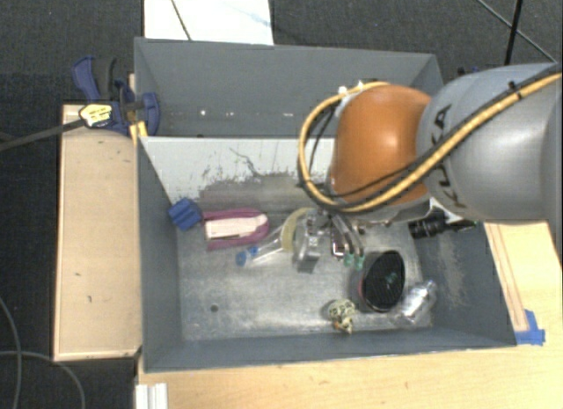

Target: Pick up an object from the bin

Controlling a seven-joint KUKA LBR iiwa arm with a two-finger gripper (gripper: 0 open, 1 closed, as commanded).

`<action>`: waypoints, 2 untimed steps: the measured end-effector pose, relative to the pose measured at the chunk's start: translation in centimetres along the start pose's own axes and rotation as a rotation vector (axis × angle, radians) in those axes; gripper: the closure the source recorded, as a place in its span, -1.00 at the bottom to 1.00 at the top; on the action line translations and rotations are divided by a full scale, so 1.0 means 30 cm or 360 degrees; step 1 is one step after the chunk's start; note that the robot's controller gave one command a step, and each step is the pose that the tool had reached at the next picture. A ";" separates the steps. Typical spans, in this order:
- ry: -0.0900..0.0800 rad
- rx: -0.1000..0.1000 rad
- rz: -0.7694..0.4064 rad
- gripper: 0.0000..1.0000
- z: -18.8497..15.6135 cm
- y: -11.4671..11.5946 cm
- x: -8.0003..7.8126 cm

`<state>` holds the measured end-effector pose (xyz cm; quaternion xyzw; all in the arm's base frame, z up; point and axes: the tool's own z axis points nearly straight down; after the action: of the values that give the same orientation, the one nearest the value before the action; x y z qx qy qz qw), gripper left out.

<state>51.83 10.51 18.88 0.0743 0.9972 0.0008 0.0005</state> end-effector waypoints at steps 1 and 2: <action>-0.0002 -0.0003 0.0151 1.00 0.104 0.178 -0.058; -0.0013 -0.0006 0.0126 1.00 -0.143 0.169 -0.049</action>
Offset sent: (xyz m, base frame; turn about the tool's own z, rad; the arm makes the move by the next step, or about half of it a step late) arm 0.0247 0.0473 -0.0302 0.0984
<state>54.03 15.30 23.19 0.1138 0.9935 0.0023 0.0045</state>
